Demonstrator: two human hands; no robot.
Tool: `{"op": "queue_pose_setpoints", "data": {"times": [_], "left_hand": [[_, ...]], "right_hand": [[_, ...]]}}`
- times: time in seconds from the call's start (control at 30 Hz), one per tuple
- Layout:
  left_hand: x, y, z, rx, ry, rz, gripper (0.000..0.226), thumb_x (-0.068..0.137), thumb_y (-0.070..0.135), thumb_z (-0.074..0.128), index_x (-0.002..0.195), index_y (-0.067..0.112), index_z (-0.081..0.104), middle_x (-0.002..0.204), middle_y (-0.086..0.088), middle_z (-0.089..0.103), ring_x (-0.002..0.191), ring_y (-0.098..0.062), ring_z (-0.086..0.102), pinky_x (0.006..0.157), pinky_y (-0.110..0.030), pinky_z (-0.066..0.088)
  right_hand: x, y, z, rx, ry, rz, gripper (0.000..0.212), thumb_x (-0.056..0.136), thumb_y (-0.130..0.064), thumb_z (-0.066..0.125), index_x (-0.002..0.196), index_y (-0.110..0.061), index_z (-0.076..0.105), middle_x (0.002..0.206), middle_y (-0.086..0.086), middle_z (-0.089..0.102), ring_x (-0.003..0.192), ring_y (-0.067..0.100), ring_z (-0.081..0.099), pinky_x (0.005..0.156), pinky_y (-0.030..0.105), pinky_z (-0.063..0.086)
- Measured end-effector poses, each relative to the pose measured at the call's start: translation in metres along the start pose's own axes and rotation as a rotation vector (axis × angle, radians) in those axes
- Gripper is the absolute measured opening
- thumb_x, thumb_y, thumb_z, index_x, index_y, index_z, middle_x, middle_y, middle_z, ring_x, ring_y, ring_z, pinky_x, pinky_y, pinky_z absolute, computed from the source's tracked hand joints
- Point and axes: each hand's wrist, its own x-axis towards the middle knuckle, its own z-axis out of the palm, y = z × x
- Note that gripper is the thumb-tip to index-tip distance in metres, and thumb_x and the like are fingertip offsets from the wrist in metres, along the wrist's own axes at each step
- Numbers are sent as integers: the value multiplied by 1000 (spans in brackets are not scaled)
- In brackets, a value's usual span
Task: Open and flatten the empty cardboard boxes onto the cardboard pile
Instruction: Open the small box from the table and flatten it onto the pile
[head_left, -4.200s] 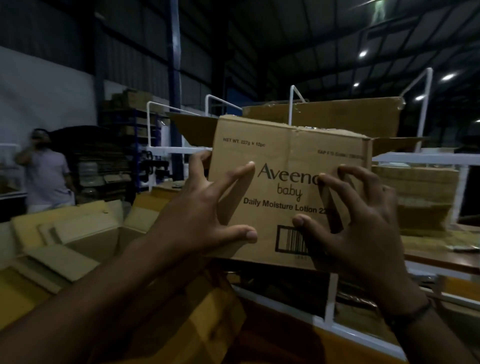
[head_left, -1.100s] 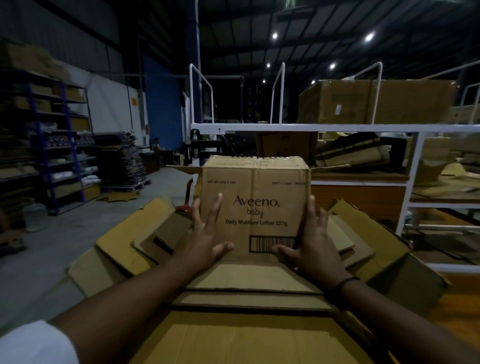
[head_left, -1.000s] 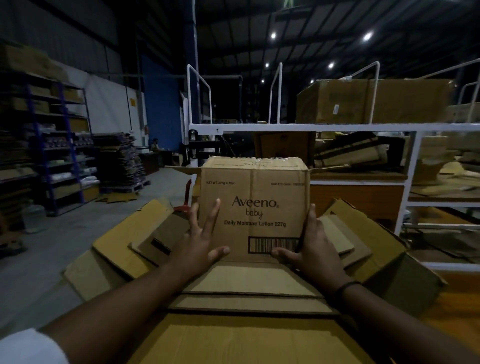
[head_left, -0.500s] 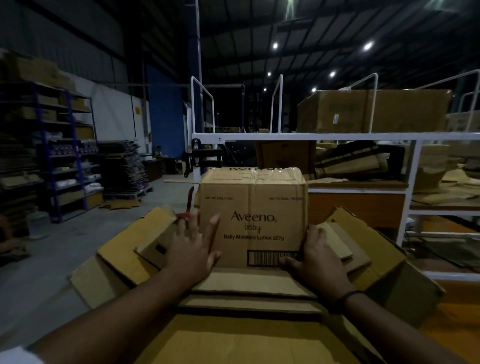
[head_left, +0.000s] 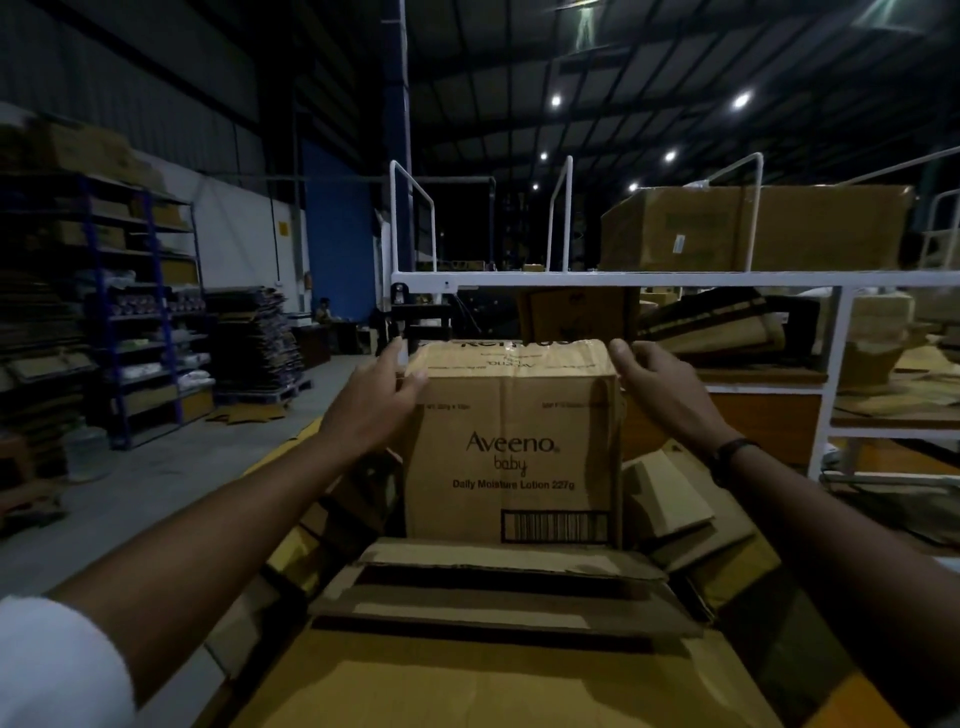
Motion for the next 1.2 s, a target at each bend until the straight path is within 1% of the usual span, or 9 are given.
{"op": "queue_pose_setpoints", "data": {"times": [0.13,0.23,0.43,0.57,0.7,0.77,0.9,1.07,1.2], "left_hand": [[7,-16,-5,-397,34,-83,50,109,43,39,152,17,47,142,-10,61,138,-26,51,111,-38,37],[1,-30,-7,-548,-24,-102,48,111,43,36,112,14,75,103,-4,78,107,-20,72,105,-43,49],[-7,-52,8,-587,-163,-120,62,106,57,35,72,11,57,70,3,68,77,-15,70,93,-42,49],[-6,-56,0,-353,-395,-81,81,68,87,65,89,11,81,107,-19,75,104,-41,67,93,-47,50],[-16,-43,9,174,-590,66,98,79,94,32,146,27,56,166,0,32,152,-18,29,120,-43,30],[-21,-36,23,319,-601,111,81,96,76,23,160,27,33,171,-3,13,158,-18,10,126,-43,19],[-30,-33,38,370,-635,131,67,103,67,18,161,35,29,172,-9,2,158,-21,-4,124,-43,13],[-31,-41,48,451,-654,153,68,100,72,15,154,41,40,171,-13,7,159,-25,2,124,-47,21],[-34,-39,46,520,-708,183,70,103,67,16,152,29,48,171,-14,10,158,-25,10,120,-41,28]], "right_hand": [[2,9,-5,124,37,-29,44,109,-46,36,134,-18,57,126,11,62,112,24,61,96,46,52],[-2,14,-3,97,5,-72,28,111,-33,37,118,-21,61,105,-1,63,92,3,60,70,19,45],[0,25,11,-180,-97,-9,23,98,-31,65,83,-14,69,82,2,73,74,14,72,68,35,63],[-1,33,19,-355,-149,-14,19,96,-34,69,104,-17,69,99,0,70,85,13,65,71,32,59],[-3,39,35,-436,-290,30,25,100,-33,64,121,-20,68,99,-4,71,84,6,64,71,26,57],[-9,49,41,-463,-329,43,30,105,-34,54,132,-24,64,88,-11,66,80,4,62,68,23,54],[-22,63,45,-545,-348,21,40,111,-36,39,150,-31,46,78,-16,50,71,0,50,59,16,36],[-26,72,50,-531,-424,10,43,111,-35,37,154,-29,41,140,4,62,118,20,61,96,32,50],[-26,81,58,-558,-429,-28,45,111,-36,37,155,-27,42,148,4,57,125,22,58,101,35,49]]}}
